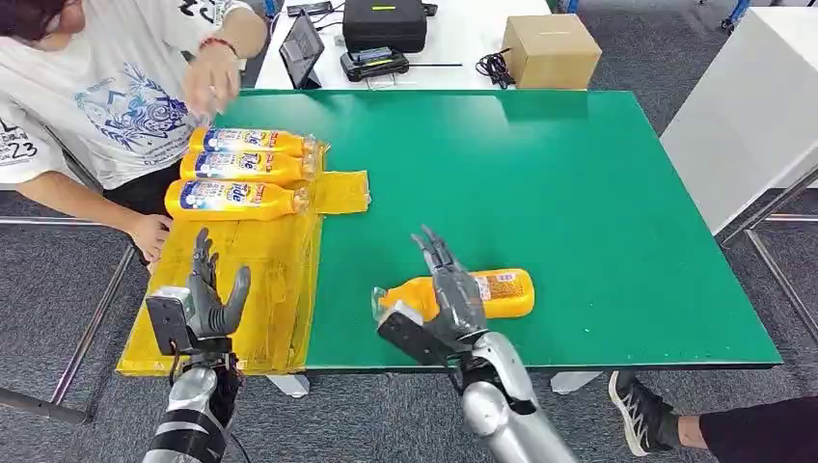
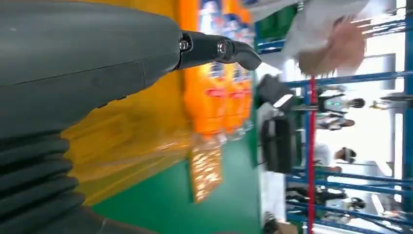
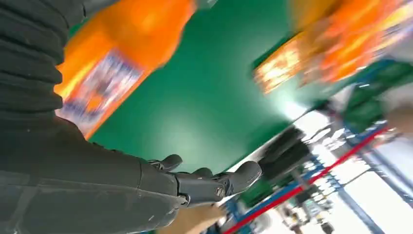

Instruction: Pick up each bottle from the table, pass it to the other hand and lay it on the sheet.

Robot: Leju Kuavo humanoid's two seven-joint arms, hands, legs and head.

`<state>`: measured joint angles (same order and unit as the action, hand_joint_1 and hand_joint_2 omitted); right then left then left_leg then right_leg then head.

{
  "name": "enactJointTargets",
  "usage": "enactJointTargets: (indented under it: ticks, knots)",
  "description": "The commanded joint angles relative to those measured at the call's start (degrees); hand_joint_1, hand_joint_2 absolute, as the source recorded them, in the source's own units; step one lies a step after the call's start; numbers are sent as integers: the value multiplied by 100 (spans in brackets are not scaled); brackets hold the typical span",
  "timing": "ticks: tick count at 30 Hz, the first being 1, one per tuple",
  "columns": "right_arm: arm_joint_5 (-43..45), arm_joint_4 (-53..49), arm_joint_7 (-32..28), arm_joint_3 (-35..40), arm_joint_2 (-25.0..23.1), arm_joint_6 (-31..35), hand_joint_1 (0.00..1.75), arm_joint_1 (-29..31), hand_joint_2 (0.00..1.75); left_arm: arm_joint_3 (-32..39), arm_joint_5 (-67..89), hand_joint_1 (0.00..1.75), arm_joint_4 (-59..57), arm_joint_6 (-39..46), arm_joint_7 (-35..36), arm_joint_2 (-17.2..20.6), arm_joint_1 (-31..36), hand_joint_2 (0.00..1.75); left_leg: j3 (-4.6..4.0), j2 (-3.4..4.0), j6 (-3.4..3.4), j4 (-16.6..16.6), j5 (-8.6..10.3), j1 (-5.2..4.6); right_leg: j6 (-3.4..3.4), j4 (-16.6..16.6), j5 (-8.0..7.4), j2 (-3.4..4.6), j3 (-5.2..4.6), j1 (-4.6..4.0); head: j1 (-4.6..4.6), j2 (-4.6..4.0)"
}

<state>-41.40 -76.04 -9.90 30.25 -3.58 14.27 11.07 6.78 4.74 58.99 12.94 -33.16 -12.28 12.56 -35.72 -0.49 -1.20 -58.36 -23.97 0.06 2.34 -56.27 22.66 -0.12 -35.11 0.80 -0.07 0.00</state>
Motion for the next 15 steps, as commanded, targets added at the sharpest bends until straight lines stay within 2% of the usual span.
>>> enactJointTargets:
  ticks: [1,10,12,14,15]
  knots:
    - [-359,762,323,-413,772,-452,0,860,175,-13,263,0,-366,36,-76,4,-149,175,30,13,5,3,-11,2,-8,5,7,9,28,-3,-4,0]
    - [-339,1015,354,-306,821,-718,0,1193,175,-56,482,0,-501,149,-173,23,-36,175,15,6,4,4,-4,1,-5,1,4,4,13,-1,-4,0]
    - [-62,1294,316,-208,871,-1148,0,1400,175,-100,571,0,-581,166,-229,51,13,175,20,7,5,2,-7,4,-7,2,5,4,18,-4,-2,0]
    - [579,1795,137,-138,910,-1755,0,1700,175,-100,633,0,-779,216,-273,60,135,175,23,6,5,3,-7,4,-7,4,5,3,23,-4,-2,0]
    - [690,1958,102,-100,911,-1834,0,1787,175,-64,587,0,-835,199,-259,52,168,175,21,8,5,3,-6,4,-6,4,3,5,20,-4,-2,0]
